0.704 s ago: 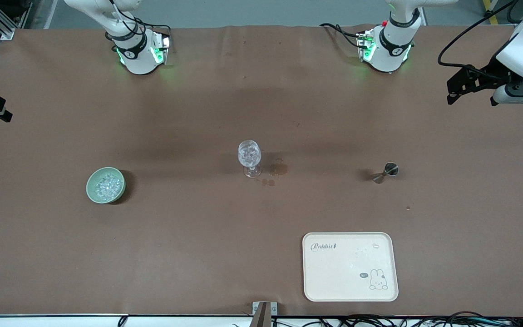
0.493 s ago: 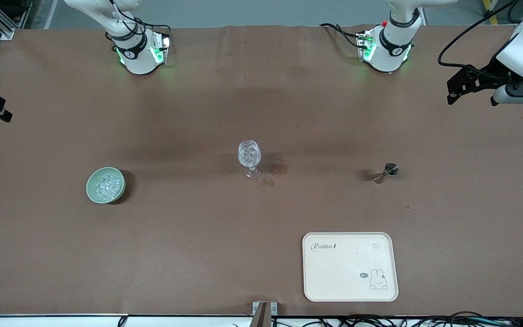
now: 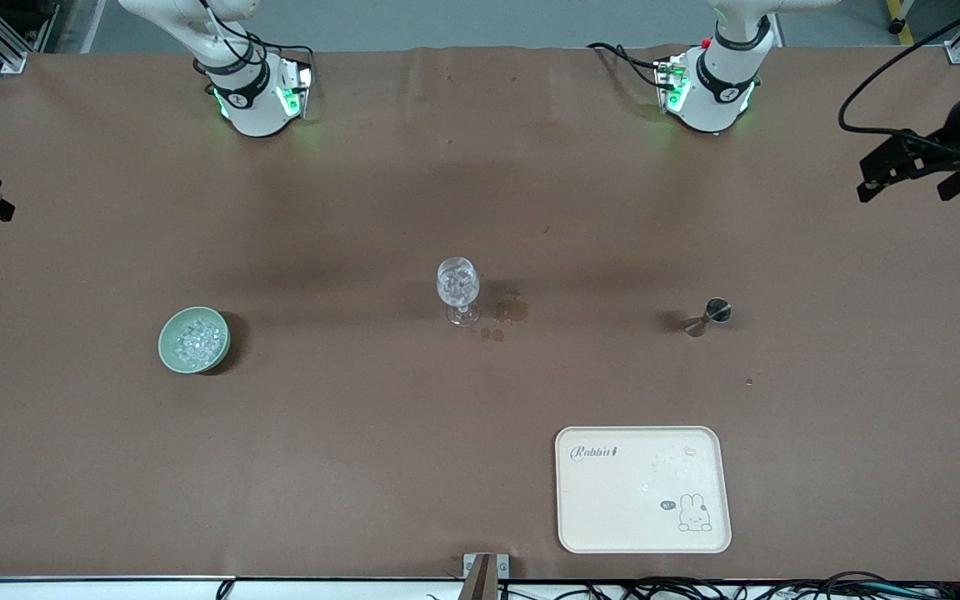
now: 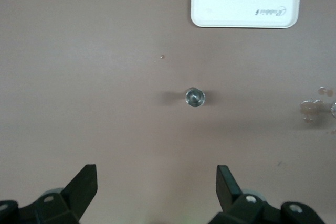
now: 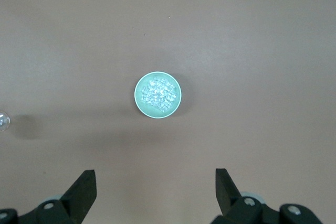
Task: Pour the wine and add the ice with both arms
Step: 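Reach the left gripper to the silver jigger and grasp it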
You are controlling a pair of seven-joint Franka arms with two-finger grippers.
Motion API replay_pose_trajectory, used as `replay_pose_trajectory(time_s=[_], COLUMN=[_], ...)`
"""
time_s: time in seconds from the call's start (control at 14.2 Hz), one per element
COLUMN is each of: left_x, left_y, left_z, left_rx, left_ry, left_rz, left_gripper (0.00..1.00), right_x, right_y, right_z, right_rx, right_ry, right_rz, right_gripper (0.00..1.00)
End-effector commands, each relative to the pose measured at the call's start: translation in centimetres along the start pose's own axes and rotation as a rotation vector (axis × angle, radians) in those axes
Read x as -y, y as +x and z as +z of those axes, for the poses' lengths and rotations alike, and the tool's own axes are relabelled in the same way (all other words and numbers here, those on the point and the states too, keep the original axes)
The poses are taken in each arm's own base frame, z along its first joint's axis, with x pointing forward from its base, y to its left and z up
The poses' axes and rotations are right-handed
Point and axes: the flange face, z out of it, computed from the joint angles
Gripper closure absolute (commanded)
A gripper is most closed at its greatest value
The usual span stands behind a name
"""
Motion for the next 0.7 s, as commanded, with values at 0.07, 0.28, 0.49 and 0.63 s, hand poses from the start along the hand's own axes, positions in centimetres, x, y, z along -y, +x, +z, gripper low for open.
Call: replay_pose_trajectory(time_s=[0.07,0.28,0.49,0.63], left_x=[1.9,2.7,3.7,5.1], left_y=[2.1,3.0,4.1,5.2], left_z=[2.8,6.8,11.2,14.6], left_rx=[0.072,0.156,0.254,0.324], left_ry=[-0.020,-0.030,-0.087,-0.135], left_rz=[-0.030,-0.126,-0.368,-0.507], left_gripper=[0.00,0.00,0.00,0.00], right_x=[0.3,0.6,0.5,0.5], right_y=[-0.1,0.0,0.1,0.2], right_z=[0.5,1.3,1.3,1.3], right_rx=[-0.009,0.000,-0.001,-0.005], right_ry=[0.014,0.013,0.013,0.011], right_rz=[-0.019,-0.023,-0.023,-0.022], right_gripper=[0.00,0.00,0.00,0.00])
